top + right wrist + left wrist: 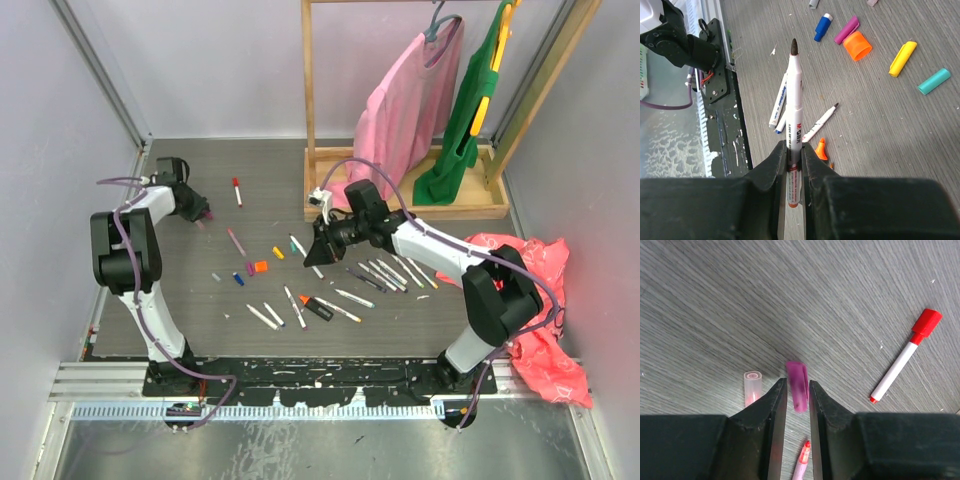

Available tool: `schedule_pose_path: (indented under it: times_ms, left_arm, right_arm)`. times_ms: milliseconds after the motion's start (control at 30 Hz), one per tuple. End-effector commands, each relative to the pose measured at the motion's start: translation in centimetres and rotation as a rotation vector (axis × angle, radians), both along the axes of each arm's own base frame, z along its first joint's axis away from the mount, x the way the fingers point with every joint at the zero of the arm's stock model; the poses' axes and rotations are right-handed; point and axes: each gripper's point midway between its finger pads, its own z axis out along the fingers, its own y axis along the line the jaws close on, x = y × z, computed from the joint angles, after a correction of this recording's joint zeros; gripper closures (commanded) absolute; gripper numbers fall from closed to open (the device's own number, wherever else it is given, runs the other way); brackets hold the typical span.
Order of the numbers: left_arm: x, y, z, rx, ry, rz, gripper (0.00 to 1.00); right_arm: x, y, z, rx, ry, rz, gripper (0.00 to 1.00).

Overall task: Open the pen caps
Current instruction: Place the pen cap at the center of the board, then place the pen at the center of the board.

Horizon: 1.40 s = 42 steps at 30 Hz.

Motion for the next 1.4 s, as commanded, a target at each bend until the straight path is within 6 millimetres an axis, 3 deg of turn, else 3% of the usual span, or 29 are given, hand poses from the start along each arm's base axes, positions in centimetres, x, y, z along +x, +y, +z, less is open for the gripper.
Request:
schedule_pose_path:
  times_ms: [0,167,267,433,567,733,867,967,1167,1367]
  left_arm:
    - [0.7,0.5,0.8,0.021,-0.013,-0.006,0.74]
    - [0.8,0.4,1.2,0.021,-0.020,-0.010,0.73]
    - [0.8,0.1,2.6,0.012,-0.047,-0.022,0.71]
    - [0.6,-0.6,7.1,-0.010,-0.156,-0.046,0.68]
    - [-0.6,-1.3,11.2,-0.022,-0.255,-0.069,0.64]
    - [-4.0,-3.4,15.7,-0.065,-0.436,-0.139,0.56]
    - [-7.5,-6.5,17.7,-0.143,-0.643,-0.279,0.38]
    - [-10.0,-7.1,18.1,-0.141,-0.721,-0.304,0.27]
    - [-14.8,-5.8,17.4,-0.006,-0.714,-0.274,0.24]
    - [-18.5,-3.0,18.7,0.162,-0.768,-0.159,0.19]
  right_arm:
    - [1.2,0.8,1.8,0.030,-0.065,0.008,0.97]
    - [1.6,1.3,1.7,-0.003,-0.095,0.008,0.97]
    - [1.9,2.0,1.3,-0.042,-0.126,0.007,0.96]
    - [2.7,4.3,0.4,-0.097,-0.151,0.033,0.95]
    - [5.0,6.0,-0.4,-0.124,-0.138,0.016,0.94]
    - [7.8,8.6,-1.5,-0.162,-0.142,-0.022,0.94]
    - [9.9,11.2,-2.2,-0.173,-0.153,-0.060,0.92]
    - [11.5,12.9,-2.7,-0.183,-0.150,-0.098,0.92]
    - [14.0,15.2,-4.4,-0.238,-0.169,-0.192,0.91]
    - [14.8,16.3,-6.9,-0.302,-0.179,-0.284,0.87]
